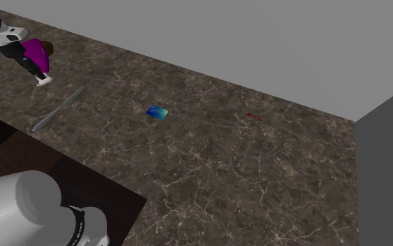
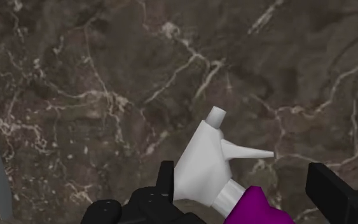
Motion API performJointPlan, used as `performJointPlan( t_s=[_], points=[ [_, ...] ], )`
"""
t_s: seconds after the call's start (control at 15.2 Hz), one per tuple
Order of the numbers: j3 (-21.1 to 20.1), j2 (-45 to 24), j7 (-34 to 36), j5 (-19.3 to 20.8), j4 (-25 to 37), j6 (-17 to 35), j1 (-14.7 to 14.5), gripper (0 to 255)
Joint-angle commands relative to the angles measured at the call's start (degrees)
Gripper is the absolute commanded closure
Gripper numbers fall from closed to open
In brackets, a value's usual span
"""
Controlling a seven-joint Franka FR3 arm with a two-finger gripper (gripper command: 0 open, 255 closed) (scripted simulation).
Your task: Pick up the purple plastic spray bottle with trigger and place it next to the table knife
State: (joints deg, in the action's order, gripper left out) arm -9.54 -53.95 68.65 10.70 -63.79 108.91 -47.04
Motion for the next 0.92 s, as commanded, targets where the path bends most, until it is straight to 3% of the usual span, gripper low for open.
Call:
performJointPlan(
  t_s=[0.0, 0.33, 0.86],
  points=[
    [0.0, -0.01, 0.0, 0.0, -0.04, 0.04, 0.0, 0],
    [-0.2, 0.9, -0.54, -0.37, 5.66, -6.51, -0.49, 0],
    [-0.2, 0.9, -0.54, -0.37, 5.66, -6.51, -0.49, 0]
  ],
)
